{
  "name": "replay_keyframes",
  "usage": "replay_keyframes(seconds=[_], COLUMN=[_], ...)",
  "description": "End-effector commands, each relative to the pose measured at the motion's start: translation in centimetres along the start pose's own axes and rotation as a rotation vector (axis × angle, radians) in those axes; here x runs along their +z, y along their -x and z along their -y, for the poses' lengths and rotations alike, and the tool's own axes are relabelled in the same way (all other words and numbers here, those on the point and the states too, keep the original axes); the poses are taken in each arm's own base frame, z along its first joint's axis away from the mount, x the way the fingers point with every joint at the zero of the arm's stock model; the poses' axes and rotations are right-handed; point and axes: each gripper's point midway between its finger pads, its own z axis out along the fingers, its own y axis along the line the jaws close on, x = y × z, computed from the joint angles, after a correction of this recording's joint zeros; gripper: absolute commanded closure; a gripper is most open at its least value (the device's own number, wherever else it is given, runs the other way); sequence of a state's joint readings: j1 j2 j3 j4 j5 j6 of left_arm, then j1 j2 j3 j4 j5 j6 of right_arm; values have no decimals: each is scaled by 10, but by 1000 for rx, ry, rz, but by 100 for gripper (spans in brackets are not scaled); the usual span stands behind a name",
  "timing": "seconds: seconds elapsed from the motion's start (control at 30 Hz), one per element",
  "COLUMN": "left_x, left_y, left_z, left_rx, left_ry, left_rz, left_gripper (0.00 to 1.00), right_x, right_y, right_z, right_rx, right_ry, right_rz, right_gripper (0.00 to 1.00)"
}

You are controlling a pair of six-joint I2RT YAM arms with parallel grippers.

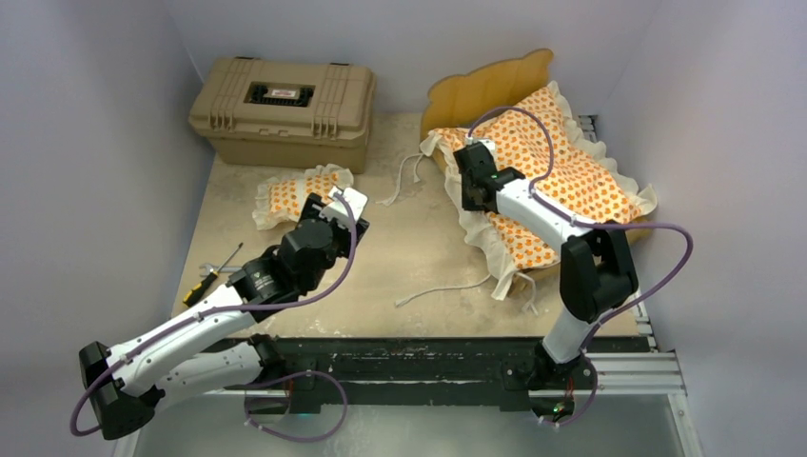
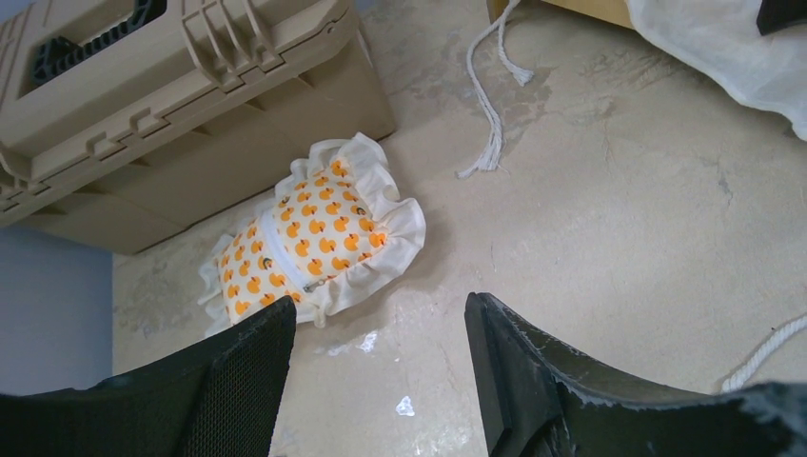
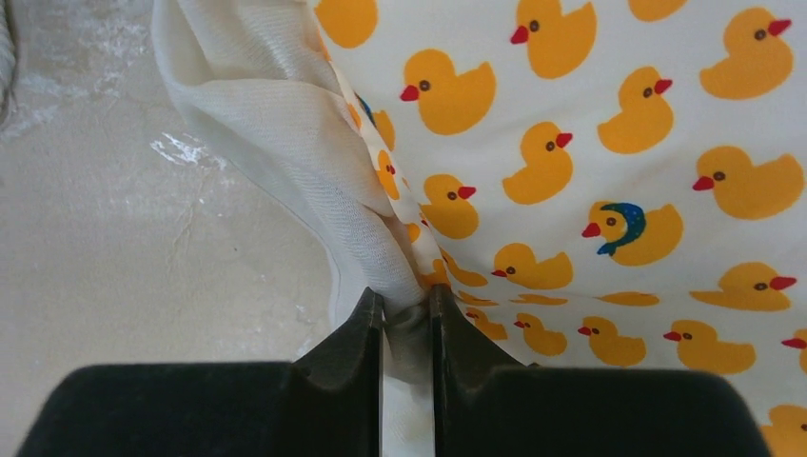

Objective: Set up the pet bed
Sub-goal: Adjust the mattress on the bed frame.

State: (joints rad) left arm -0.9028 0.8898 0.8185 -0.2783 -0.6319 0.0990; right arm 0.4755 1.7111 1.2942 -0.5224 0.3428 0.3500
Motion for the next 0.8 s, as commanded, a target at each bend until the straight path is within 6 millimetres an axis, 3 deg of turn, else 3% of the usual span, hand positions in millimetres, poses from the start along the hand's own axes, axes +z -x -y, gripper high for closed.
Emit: replay_keyframes(seconds=[0.0, 0.1, 0.27, 0.3, 0.37, 0.43, 0.5, 0.57, 0.77], left_x=[-2, -2, 0, 0, 1, 2, 3, 3, 2], left_y=[5, 4, 2, 2, 2, 2, 2, 1, -2], left_z=[-6, -6, -9, -9, -11, -14, -17, -19, -28], left_rx=[-13, -17, -20, -24, -28, -34, -43, -50, -60], left_ry=[10, 11, 16, 18, 21, 32, 42, 51, 88], left_rz=[28, 25, 17, 16, 16, 14, 12, 9, 3], left_gripper=[35, 35, 35, 35, 35, 35, 36, 36, 36], right_x=[-30, -49, -70, -77, -98, -119, -126, -115, -59], right_y=[36, 73, 91, 94, 109, 127, 140, 144, 148], right_z=[-96, -105, -83, -72, -64, -64, -73, -80, -75], right_rx=[346, 392, 370, 261, 173, 106, 38, -20, -92], right_ry=[276, 306, 204, 167, 157, 172, 198, 186, -14], right_rz=[61, 142, 190, 220, 288, 359, 399, 389, 351], right_gripper=[100, 100, 100, 77, 56, 51, 51, 52, 57])
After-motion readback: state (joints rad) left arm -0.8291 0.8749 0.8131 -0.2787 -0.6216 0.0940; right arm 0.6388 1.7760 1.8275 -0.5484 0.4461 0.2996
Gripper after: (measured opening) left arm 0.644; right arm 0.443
